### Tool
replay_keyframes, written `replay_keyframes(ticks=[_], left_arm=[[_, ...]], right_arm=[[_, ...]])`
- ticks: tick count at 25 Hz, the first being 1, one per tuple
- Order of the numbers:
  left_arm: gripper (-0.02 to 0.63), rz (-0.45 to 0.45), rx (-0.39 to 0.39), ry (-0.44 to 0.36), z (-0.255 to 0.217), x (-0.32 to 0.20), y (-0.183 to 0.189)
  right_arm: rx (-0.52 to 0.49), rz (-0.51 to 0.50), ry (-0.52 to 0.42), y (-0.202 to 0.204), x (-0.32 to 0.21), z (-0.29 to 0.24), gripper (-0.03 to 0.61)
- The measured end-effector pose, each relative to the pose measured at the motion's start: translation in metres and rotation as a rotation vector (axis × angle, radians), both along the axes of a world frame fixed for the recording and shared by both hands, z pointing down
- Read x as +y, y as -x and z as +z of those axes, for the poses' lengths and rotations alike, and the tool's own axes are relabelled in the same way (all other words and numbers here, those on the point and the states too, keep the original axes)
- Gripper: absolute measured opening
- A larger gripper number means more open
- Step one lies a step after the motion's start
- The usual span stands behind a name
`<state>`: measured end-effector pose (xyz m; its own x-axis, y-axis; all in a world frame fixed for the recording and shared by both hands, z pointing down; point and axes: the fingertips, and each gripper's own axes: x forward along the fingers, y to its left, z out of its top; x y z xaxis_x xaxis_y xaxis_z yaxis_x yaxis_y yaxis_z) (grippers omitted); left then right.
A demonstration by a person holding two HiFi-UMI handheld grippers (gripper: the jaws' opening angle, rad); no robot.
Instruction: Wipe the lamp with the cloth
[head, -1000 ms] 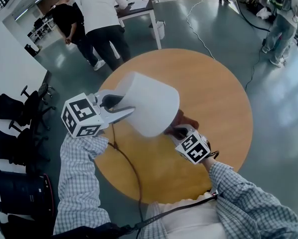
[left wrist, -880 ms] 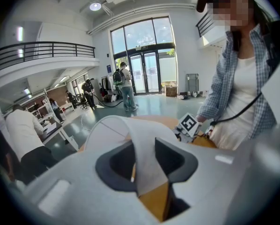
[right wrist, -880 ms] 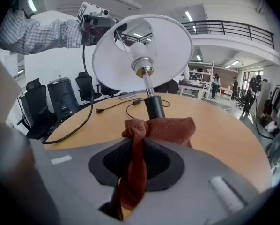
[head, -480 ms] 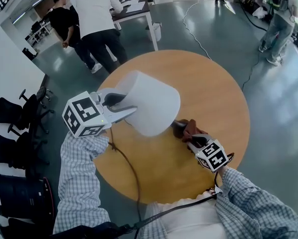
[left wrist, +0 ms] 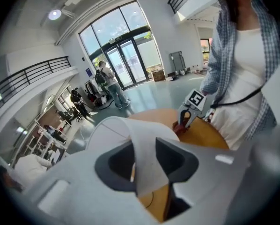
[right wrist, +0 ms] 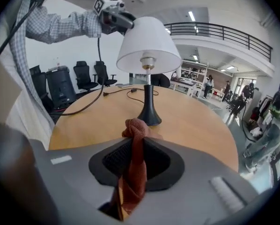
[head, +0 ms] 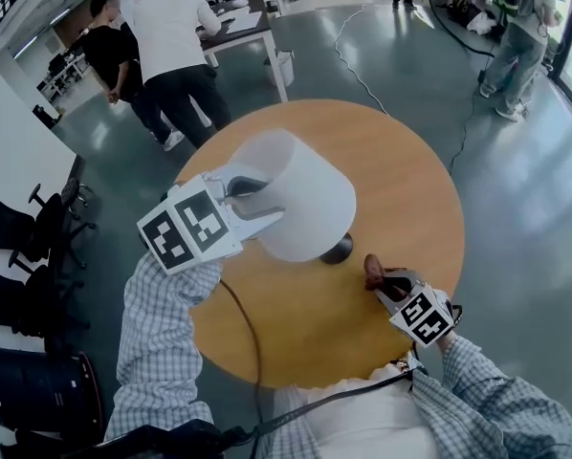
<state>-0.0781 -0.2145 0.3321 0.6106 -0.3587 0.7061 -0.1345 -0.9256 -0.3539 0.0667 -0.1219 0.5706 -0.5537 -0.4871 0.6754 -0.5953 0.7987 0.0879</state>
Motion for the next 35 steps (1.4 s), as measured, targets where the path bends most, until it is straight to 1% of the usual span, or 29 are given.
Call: replay_keyframes(ticks=[2,5,11,16,18,22,25,29,31,33,35], left_arm=[[0.135,0.024,-0.038,-0.016,0.0,0.008,-0.013],[0.134,0.078,-0.095,-0.04,0.001,0.021,-0.034],[0.137,0.167,-0.196,-0.096,0.008,0.039,-0.066],[0.14,0.216,-0.252,-0.134,0.015,0.053,-0.082],[0.141,0.233,-0.27,-0.146,0.016,0.059,-0.088],[0.143,0.246,-0.302,-0.167,0.017,0.066,-0.093],[0.146,0.242,-0.295,-0.175,0.017,0.065,-0.092],[0.16,0.246,-0.268,-0.211,0.016,0.066,-0.094],[0.179,0.249,-0.223,-0.218,0.014,0.068,-0.097],[0.242,0.25,-0.159,-0.213,0.011,0.072,-0.101],[0.274,0.241,-0.098,-0.207,0.009,0.074,-0.102]], right_arm=[[0.037,-0.04,0.016,0.005,0.015,0.008,0.069],[0.063,-0.088,0.054,0.014,0.032,0.023,0.069],[0.096,-0.141,0.139,0.034,0.042,0.053,0.069],[0.113,-0.146,0.209,0.043,0.049,0.075,0.074],[0.114,-0.166,0.243,0.046,0.056,0.079,0.078],[0.089,-0.212,0.299,0.052,0.067,0.084,0.115],[0.077,-0.192,0.336,0.049,0.072,0.093,0.167],[0.048,-0.192,0.349,0.052,0.075,0.092,0.227],[0.039,-0.198,0.354,0.051,0.078,0.091,0.254],[0.032,-0.192,0.357,0.048,0.079,0.09,0.272],[0.02,-0.174,0.355,0.047,0.077,0.088,0.284]])
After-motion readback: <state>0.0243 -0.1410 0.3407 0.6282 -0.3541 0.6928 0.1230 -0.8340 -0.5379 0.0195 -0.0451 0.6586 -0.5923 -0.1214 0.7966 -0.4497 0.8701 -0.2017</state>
